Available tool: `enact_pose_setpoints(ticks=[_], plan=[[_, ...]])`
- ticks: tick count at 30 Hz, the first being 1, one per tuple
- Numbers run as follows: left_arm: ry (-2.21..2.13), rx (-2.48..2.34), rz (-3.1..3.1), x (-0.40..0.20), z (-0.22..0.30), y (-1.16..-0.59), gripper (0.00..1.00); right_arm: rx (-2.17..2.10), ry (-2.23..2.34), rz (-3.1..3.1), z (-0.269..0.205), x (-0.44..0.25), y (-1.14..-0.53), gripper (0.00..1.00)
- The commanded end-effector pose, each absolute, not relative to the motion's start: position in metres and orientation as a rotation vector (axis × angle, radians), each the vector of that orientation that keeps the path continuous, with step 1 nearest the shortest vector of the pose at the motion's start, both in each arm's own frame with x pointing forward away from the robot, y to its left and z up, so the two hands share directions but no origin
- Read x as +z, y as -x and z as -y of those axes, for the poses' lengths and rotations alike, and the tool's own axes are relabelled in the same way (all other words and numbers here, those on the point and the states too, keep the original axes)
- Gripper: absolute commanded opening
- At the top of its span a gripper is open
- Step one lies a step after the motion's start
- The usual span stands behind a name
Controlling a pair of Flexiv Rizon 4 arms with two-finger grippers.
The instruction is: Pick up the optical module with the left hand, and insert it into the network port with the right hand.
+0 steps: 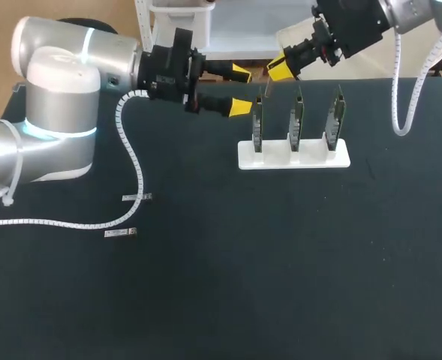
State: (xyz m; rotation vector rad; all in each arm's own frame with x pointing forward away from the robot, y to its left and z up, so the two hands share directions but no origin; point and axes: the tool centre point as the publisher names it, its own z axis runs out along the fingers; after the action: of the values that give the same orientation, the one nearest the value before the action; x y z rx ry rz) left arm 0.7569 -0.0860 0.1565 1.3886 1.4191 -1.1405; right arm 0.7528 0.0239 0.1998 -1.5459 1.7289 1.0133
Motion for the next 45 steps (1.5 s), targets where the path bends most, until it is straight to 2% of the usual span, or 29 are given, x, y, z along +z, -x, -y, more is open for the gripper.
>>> enact_pose_setpoints(ticks=[1, 19, 45], plan=[[-1.419, -1.105, -1.474, 0.157, 0.079, -0.752, 1.00, 1.008, 1.547, -1.727, -0.023, 0.200, -0.754, 0.00], [-1.492, -1.015, -1.598, 0.140, 0.058, -0.748, 1.00, 0.999, 1.568, -1.723, -0.023, 0.200, -0.755, 0.00], [-1.550, -0.992, -1.653, 0.133, 0.069, -0.761, 1.00, 1.007, 1.545, -1.728, -0.016, 0.202, -0.755, 0.00]])
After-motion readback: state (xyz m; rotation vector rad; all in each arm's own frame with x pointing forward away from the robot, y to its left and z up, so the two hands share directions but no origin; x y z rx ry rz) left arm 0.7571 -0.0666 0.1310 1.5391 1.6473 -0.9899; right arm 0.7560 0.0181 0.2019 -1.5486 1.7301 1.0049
